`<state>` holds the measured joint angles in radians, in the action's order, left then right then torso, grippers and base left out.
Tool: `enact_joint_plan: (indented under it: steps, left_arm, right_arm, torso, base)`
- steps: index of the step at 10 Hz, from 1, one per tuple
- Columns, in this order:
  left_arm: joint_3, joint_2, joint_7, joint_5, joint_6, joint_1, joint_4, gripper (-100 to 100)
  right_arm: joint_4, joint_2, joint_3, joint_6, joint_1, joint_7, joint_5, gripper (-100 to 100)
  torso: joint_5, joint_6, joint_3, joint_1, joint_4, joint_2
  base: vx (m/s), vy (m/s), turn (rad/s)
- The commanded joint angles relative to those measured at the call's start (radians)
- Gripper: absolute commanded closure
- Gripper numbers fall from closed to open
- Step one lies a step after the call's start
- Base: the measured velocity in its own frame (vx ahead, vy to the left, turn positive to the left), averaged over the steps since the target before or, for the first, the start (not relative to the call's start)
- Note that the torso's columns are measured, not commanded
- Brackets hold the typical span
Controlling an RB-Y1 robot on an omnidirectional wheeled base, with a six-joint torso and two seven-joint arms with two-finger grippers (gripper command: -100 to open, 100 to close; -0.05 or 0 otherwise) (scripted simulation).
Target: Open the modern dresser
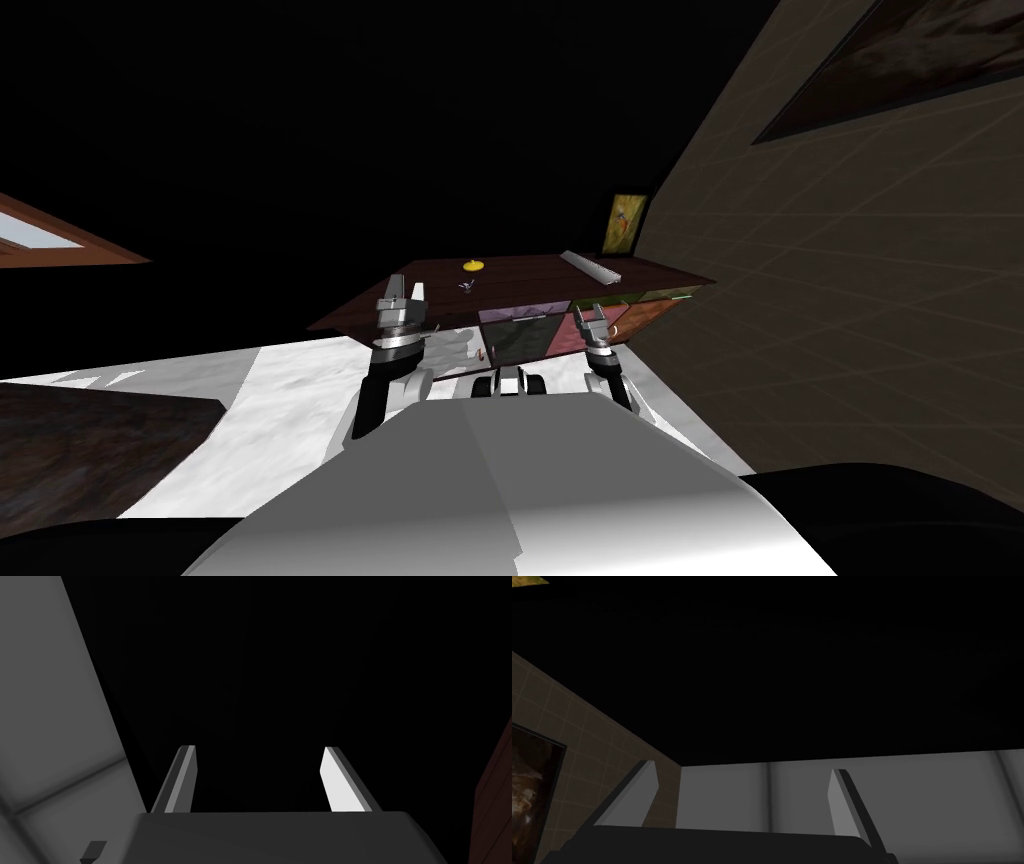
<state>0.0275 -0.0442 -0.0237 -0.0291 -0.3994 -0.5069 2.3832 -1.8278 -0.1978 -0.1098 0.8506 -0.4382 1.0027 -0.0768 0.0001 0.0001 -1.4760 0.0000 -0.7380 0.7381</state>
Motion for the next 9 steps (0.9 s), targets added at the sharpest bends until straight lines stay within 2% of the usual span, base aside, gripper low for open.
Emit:
enact_joint_plan:
  steps: [1, 3, 4, 6, 7, 9]
  left_arm:
    - [0.0, 0.0, 0.0, 0.0, 0.0, 0.0, 0.0, 0]
    - [0.0, 0.0, 0.0, 0.0, 0.0, 0.0, 0.0, 0]
    - [0.0, 0.0, 0.0, 0.0, 0.0, 0.0, 0.0, 0]
    - [0.0, 0.0, 0.0, 0.0, 0.0, 0.0, 0.0, 0]
    - [0.0, 0.0, 0.0, 0.0, 0.0, 0.0, 0.0, 0]
    - [0.0, 0.0, 0.0, 0.0, 0.0, 0.0, 0.0, 0]
  right_arm:
    - [0.04, -0.003, -0.016, 0.039, 0.008, 0.078, -0.013, -100]
    - [0.04, -0.003, -0.016, 0.039, 0.008, 0.115, -0.013, -100]
    - [0.08, -0.005, -0.031, 0.076, 0.017, 0.155, -0.026, -100]
    - [0.08, -0.005, -0.031, 0.076, 0.017, 0.208, -0.026, -100]
    - [0.12, -0.007, -0.046, 0.112, 0.026, 0.237, -0.038, -100]
    - [0.12, -0.007, -0.046, 0.112, 0.026, 0.294, -0.038, -100]
  torso:
    - [0.0, 0.0, 0.0, 0.0, 0.0, -0.001]
    - [0.0, 0.0, 0.0, 0.0, 0.0, 0.001]
    - [0.0, 0.0, 0.001, -0.001, 0.0, 0.001]
    - [0.0, 0.0, -0.001, 0.001, 0.0, -0.001]
    - [0.0, 0.0, 0.0, 0.0, 0.0, 0.0]
    - [0.0, 0.0, 0.0, 0.0, 0.0, 0.0]
  base:
    - [0.039, 0.021, 0.036]
    - [0.008, 0.005, -0.002]
    - [0.024, 0.019, 0.066]
    - [0.023, 0.018, 0.015]
    - [0.022, 0.024, 0.066]
    - [0.021, 0.017, 0.011]
